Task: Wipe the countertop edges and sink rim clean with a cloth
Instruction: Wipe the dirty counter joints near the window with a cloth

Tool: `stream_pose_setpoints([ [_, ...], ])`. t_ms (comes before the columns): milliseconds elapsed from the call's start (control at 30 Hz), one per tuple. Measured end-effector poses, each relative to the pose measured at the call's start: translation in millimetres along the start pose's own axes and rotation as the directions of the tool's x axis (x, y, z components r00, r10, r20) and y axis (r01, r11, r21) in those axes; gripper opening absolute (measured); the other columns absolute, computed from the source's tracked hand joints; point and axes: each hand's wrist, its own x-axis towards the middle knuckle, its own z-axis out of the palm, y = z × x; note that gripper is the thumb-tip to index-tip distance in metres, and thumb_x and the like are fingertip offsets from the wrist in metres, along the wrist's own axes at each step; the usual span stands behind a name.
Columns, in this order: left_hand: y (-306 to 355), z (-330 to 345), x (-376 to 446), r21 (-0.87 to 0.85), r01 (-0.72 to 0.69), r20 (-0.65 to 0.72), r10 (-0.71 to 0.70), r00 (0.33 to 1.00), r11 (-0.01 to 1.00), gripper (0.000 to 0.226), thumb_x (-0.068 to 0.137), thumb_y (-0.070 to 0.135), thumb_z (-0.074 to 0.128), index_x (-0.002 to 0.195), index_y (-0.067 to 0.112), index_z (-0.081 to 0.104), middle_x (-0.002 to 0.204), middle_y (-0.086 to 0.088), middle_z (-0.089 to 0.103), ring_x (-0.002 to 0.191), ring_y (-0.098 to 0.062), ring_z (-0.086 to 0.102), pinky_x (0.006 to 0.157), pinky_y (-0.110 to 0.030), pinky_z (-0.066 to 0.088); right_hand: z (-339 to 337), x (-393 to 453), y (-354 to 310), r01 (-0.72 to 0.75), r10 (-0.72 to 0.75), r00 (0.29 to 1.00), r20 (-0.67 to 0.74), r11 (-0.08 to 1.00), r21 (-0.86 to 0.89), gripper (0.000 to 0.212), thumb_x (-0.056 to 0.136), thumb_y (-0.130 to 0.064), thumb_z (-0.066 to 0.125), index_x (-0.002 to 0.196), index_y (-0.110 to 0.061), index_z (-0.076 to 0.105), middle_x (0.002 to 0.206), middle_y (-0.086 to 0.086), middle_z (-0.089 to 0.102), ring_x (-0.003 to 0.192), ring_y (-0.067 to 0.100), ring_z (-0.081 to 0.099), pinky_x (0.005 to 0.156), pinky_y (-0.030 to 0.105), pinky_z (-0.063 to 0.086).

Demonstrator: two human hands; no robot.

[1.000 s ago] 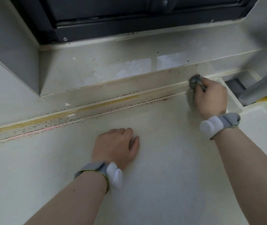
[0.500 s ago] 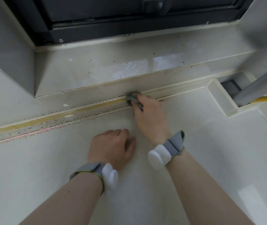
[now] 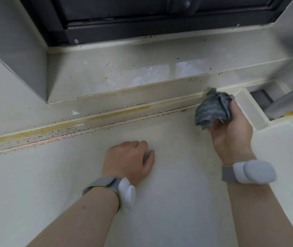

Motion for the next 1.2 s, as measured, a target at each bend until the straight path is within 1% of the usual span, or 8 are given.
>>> stream_pose_setpoints([
  [100,0.6,-0.5,0.3,-0.011,0.005,0.000,-0.005,1.000,1.000,0.035,0.087,0.044,0.053,0.062,0.023,0.039,0.051,0.006,0.041,0.046,-0.017,0.036,0.046,-0.022,0.023,-7.2,5.5,-6.4,0.054,-0.063,0.998,0.003,0.836,-0.546,0.033,0.086,-0.032,0.061,0.110,-0.008,0.060,0.090,0.012,0.067,0.068,0.024,0.064,0.060,0.035,0.055],
  [167,0.6,-1.3,0.4,-0.007,0.008,0.006,-0.008,1.000,1.000,0.035,0.087,0.044,0.052,0.062,0.023,0.038,0.051,0.007,0.040,0.047,-0.016,0.033,0.046,-0.022,0.022,-20.7,9.5,-4.1,0.033,-0.200,0.979,-0.041,0.356,-0.934,0.047,0.078,-0.041,0.061,0.115,-0.015,0.048,0.102,0.011,0.062,0.084,0.032,0.063,0.071,0.042,0.054],
  [267,0.6,-1.5,1.0,-0.008,0.008,0.006,-0.008,1.000,1.000,0.035,0.086,0.043,0.053,0.062,0.023,0.038,0.051,0.007,0.040,0.046,-0.015,0.034,0.045,-0.022,0.022,-16.2,2.9,-4.9,0.120,-0.523,0.849,0.082,0.038,-0.992,0.053,0.082,-0.044,0.056,0.129,-0.022,0.046,0.119,0.011,0.051,0.102,0.036,0.053,0.083,0.043,0.044],
  [400,0.7,-1.4,1.4,0.001,0.003,0.002,-0.003,1.000,1.000,0.034,0.087,0.043,0.052,0.062,0.023,0.039,0.050,0.007,0.040,0.046,-0.016,0.033,0.045,-0.022,0.021,2.9,20.2,12.1,0.258,-0.324,0.902,0.286,-0.126,-0.958,0.054,0.071,-0.063,0.060,0.114,-0.031,0.055,0.113,0.008,0.044,0.098,0.033,0.051,0.083,0.040,0.050],
  [500,-0.2,-2.8,1.3,0.007,0.005,0.029,-0.006,1.000,1.000,0.034,0.087,0.044,0.050,0.062,0.024,0.039,0.050,0.008,0.039,0.045,-0.015,0.032,0.046,-0.022,0.021,-2.4,39.9,20.0,0.303,-0.341,0.879,0.334,-0.141,-0.942,0.033,0.081,-0.047,0.057,0.100,-0.021,0.062,0.095,0.011,0.054,0.083,0.035,0.053,0.067,0.033,0.043],
  [733,-0.1,-3.2,1.0,-0.012,-0.003,0.007,0.003,1.000,1.000,0.034,0.085,0.043,0.054,0.063,0.024,0.035,0.051,0.008,0.039,0.046,-0.015,0.032,0.046,-0.022,0.022,-2.3,60.8,-24.0,0.281,-0.715,0.681,-0.157,0.453,-0.846,0.032,0.079,-0.041,0.059,0.094,-0.013,0.065,0.079,-0.003,0.057,0.073,0.016,0.054,0.065,0.020,0.038],
  [933,0.2,-3.1,2.1,-0.016,0.009,0.032,-0.008,0.999,1.000,0.034,0.086,0.043,0.053,0.062,0.023,0.038,0.051,0.006,0.043,0.045,-0.017,0.037,0.047,-0.022,0.021,28.0,58.4,14.0,0.332,-0.674,0.738,-0.024,0.393,-0.857,0.040,0.090,-0.030,0.053,0.056,-0.011,0.043,0.049,0.001,0.033,0.052,0.020,0.028,0.055,0.029,0.020],
  [1200,0.7,-3.7,2.7,0.017,0.002,0.025,-0.003,1.000,1.000,0.038,0.084,0.044,0.056,0.063,0.023,0.033,0.051,0.005,0.044,0.045,-0.019,0.042,0.047,-0.023,0.020,57.2,-4.7,89.0,0.675,-0.560,0.628,0.540,0.046,-0.736,0.023,0.089,-0.023,0.058,0.100,-0.011,0.074,0.077,0.012,0.065,0.067,0.027,0.056,0.056,0.028,0.038],
])
